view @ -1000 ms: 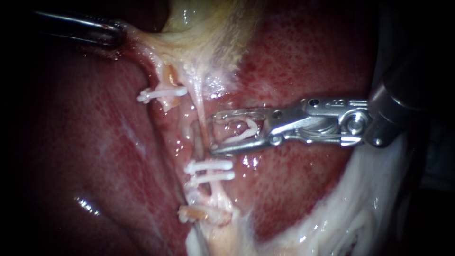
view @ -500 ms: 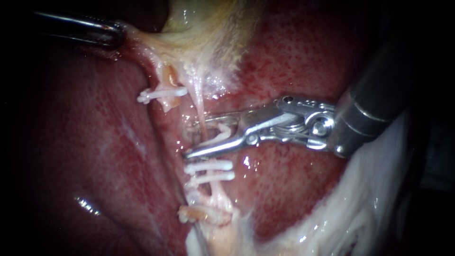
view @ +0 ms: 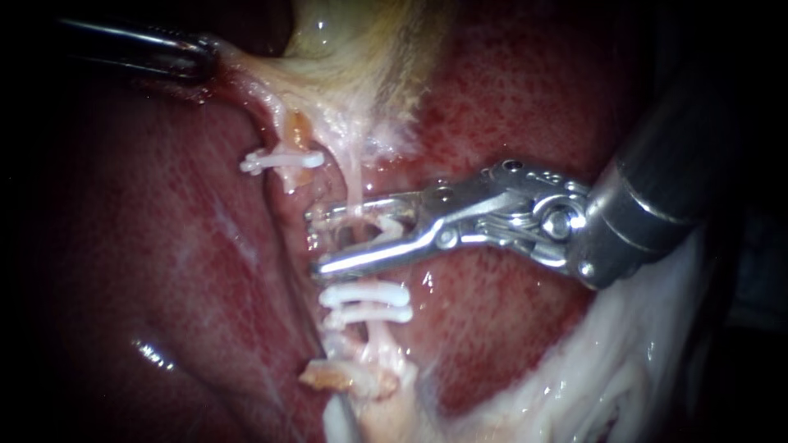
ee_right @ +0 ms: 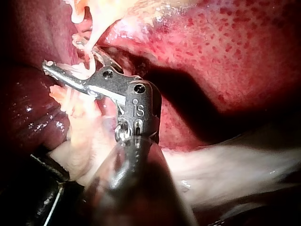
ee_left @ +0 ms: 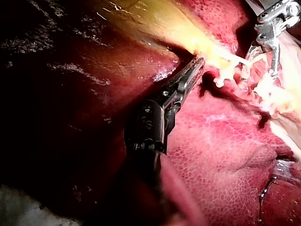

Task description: Clipping third clip right tube

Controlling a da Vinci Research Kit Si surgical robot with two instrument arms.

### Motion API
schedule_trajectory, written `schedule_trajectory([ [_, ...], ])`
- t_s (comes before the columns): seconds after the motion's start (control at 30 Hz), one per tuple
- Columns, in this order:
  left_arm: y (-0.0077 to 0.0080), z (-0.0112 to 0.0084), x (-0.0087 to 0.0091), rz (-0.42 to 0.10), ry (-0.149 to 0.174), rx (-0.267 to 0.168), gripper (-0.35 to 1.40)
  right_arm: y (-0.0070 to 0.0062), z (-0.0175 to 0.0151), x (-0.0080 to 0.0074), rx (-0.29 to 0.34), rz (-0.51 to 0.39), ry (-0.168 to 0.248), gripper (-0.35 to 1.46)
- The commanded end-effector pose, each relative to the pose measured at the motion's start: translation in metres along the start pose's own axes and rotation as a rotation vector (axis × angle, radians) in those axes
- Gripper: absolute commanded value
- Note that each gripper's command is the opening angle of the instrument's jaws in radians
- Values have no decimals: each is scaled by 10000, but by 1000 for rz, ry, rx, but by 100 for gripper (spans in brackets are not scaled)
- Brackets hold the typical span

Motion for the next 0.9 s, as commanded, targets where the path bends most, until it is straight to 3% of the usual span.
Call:
schedule_trajectory([
  [0.03,0,0,0,6,0,0,-35,1,-1,-1,-1,0,-1,39],
  [0.17,0,0,0,6,0,0,-35,1,-3,-1,0,0,-1,28],
  [0.6,0,1,0,6,0,0,-35,-2,-8,0,3,37,-2,-34],
  [0.7,-1,1,0,6,0,0,-35,-2,-9,-1,4,102,-1,-35],
  [0.9,-1,2,0,6,0,0,-35,-2,-8,-1,2,107,0,-35],
])
